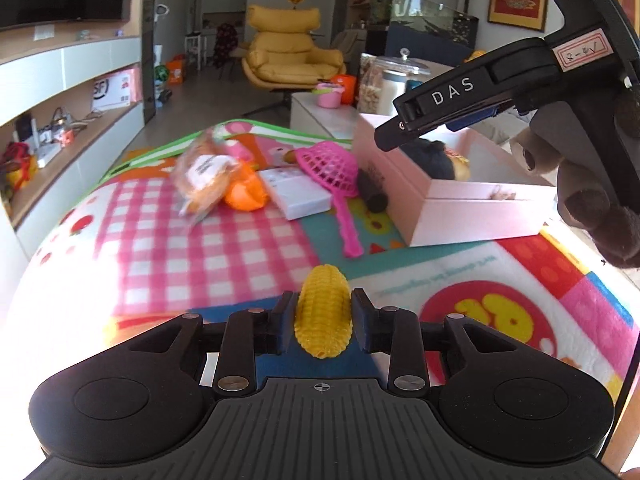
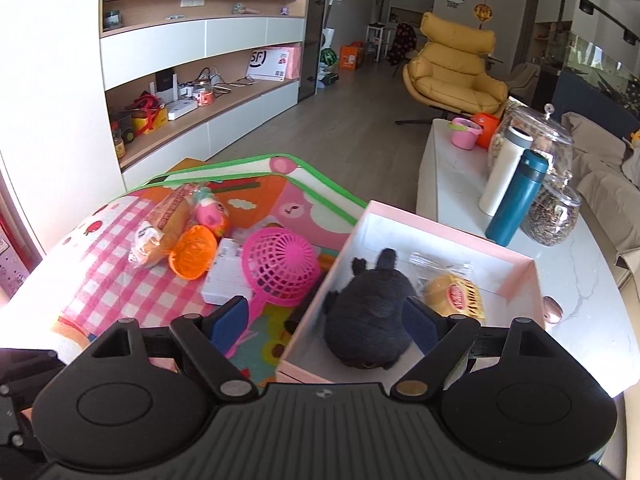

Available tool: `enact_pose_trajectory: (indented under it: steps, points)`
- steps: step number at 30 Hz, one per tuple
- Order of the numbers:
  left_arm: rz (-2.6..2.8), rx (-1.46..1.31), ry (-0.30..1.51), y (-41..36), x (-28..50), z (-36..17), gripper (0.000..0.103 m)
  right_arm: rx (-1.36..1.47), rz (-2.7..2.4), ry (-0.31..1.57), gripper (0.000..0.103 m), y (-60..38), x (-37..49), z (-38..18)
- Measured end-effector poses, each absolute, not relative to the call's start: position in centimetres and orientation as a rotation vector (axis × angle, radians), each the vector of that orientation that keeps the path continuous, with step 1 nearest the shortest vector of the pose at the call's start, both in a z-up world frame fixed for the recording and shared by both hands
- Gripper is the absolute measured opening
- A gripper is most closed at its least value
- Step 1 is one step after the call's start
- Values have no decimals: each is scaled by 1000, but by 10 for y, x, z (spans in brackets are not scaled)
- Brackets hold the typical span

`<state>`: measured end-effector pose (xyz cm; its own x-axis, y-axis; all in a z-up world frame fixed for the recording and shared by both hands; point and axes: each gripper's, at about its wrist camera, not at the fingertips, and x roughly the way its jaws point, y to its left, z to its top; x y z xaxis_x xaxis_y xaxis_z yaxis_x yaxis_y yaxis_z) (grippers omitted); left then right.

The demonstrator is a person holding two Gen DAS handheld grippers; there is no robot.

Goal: Organize objects
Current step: 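Grasp the yellow corn toy with the left gripper while the right gripper grasps the wrapped bread loaf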

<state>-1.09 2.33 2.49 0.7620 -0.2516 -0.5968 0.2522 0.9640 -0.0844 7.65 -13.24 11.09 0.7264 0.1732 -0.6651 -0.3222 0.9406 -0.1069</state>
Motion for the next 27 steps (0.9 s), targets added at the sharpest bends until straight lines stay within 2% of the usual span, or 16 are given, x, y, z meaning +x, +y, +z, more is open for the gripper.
enact_pose_trajectory:
  steps: [9, 14, 21, 25, 26, 27]
  points:
    - [-182, -129, 617, 90, -16, 15, 34, -337, 327, 714, 85, -25, 107, 96]
    - [-196, -155, 585, 94, -22, 11, 34, -446, 317, 673, 85, 36, 124, 83]
    - [-207, -195, 577, 98, -22, 8, 34, -535, 280, 734, 85, 77, 155, 47]
    - [-205, -194, 574, 98, -23, 8, 34, -584, 263, 744, 74, 76, 159, 36]
    - [-204, -195, 574, 97, -23, 8, 34, -595, 271, 740, 69, 75, 156, 38]
    - [-202, -196, 573, 97, -24, 8, 34, -601, 278, 744, 58, 73, 153, 40]
